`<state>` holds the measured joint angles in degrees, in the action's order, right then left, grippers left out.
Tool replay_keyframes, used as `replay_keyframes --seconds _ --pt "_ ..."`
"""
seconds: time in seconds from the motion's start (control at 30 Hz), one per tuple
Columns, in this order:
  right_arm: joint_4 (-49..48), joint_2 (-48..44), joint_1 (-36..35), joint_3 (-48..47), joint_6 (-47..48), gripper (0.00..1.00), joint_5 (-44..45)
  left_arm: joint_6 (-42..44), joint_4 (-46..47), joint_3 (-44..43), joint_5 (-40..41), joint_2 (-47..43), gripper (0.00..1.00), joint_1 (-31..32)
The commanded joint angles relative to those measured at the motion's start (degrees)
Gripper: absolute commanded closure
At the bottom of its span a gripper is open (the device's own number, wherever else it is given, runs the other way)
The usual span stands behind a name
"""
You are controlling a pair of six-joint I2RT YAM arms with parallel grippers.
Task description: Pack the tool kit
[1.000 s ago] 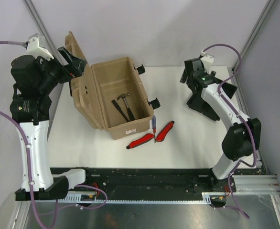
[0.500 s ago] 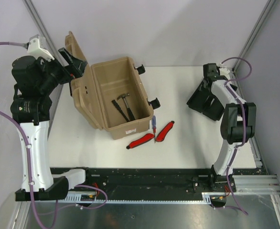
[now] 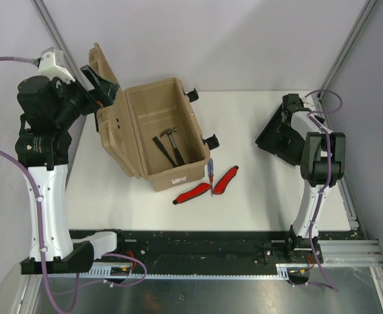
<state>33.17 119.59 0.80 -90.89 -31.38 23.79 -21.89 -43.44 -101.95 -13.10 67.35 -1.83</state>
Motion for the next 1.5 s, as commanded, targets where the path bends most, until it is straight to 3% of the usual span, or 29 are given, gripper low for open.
replay_keyframes --seconds 0.0,0.07,0.17,0.23,0.5,0.73,0.97,1.23,1.47 --pt "-3.5 1.2 1.7 -3.9 1.4 0.53 -2.1 1.8 1.3 -0.2 1.2 -0.2 0.0 0.3" --pt "-3.1 2.2 1.8 -5.2 2.6 0.66 -3.0 1.9 1.3 -0.4 1.4 -0.1 0.01 0.3" --pt "-2.9 2.2 1.7 -6.0 4.1 0.93 -3.9 2.0 1.4 -0.5 1.6 -0.3 0.01 0.4" --pt "-3.2 1.0 1.4 -5.9 4.9 0.98 -4.2 2.1 1.3 -0.6 1.8 -0.7 0.01 0.4" --pt "-2.8 -10.9 -4.5 -7.8 8.3 1.0 -3.8 2.0 1.1 -0.6 1.1 -1.3 0.0 0.4" --pt "1.8 -17.0 -16.3 -17.4 11.3 1.0 -3.9 1.9 1.1 -0.4 1.1 -1.7 0.01 0.4" --pt "8.1 -12.5 -31.3 -31.2 10.6 1.0 -2.2 2.1 0.9 -0.5 1.7 -2.3 0.01 0.3" --pt "15.4 -0.1 -44.5 -49.1 11.5 1.0 0.7 2.2 0.5 -0.7 2.2 -2.6 0.01 0.4" --pt "16.7 4.6 -49.2 -51.4 9.7 1.0 -0.9 1.9 0.0 -1.4 3.8 -2.5 0.01 0.3"
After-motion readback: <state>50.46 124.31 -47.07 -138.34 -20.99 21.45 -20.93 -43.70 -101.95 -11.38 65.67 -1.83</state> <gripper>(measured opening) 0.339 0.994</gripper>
